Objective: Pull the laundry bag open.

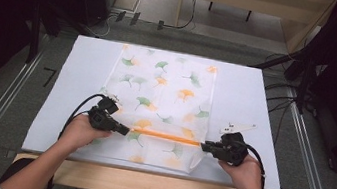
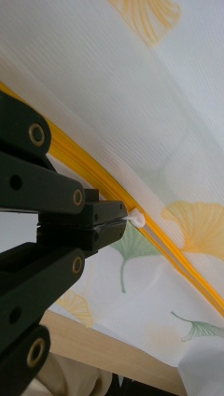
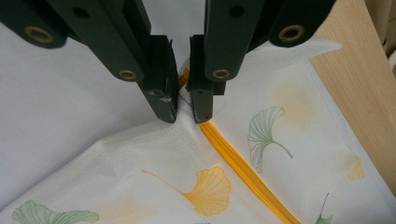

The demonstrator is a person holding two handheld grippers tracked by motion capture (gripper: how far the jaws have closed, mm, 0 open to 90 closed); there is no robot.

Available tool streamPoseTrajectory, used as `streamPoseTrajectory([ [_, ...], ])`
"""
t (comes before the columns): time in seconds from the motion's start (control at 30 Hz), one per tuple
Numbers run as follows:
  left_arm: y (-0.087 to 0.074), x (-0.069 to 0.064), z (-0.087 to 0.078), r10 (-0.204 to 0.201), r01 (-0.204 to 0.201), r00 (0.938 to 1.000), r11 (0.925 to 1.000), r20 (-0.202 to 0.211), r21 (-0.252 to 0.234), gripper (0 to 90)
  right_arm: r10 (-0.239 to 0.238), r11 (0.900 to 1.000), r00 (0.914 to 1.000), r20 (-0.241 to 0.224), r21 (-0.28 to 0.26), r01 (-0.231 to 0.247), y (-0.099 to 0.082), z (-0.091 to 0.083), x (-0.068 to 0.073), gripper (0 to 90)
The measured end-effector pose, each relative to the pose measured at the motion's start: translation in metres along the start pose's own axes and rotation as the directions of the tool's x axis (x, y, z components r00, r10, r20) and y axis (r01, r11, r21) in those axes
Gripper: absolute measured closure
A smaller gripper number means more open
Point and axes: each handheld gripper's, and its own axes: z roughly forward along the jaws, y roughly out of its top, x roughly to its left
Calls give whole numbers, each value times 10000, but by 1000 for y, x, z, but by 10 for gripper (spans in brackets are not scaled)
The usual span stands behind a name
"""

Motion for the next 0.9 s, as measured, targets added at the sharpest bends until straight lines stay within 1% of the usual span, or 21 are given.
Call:
streamPoseTrajectory([
  [0.1, -6, 5, -7, -114, 114, 9999, 9999, -22, -41, 900, 5, 10000, 10000, 10, 35, -5, 0, 1, 0, 843],
  [0.13, -7, 6, -8, -93, 93, 9999, 10000, -49, -17, 900, 0, 10000, 10000, 8, 44, 0, 0, 1, 0, 842],
  [0.17, -8, 6, -9, -166, 166, 9998, 9998, -61, -87, 900, -4, 10000, 10000, 10, 72, 3, 0, 1, 0, 843],
  [0.2, -9, 8, -10, -136, 136, 9999, 9999, -35, -50, 900, 14, 10000, 10000, 7, 90, -14, 0, 1, 0, 843],
  [0.23, -9, 7, -10, -180, 179, 9998, 9998, -56, -101, 900, -16, 10000, 10000, -10, 97, 16, 0, 1, 0, 842],
  [0.37, -8, 7, -8, -171, 171, 9998, 9998, -38, -30, 900, -35, 9999, 10000, 17, 104, 35, 0, 2, 0, 843],
  [0.63, -8, 6, -8, -145, 144, 9999, 9999, -81, -95, 900, 31, 9999, 10000, 42, 124, -32, 0, 1, 0, 842],
  [0.9, -8, 6, -8, -147, 146, 9999, 9998, -35, -116, 900, 42, 9999, 10000, 55, 127, -43, 0, 1, -1, 842],
])
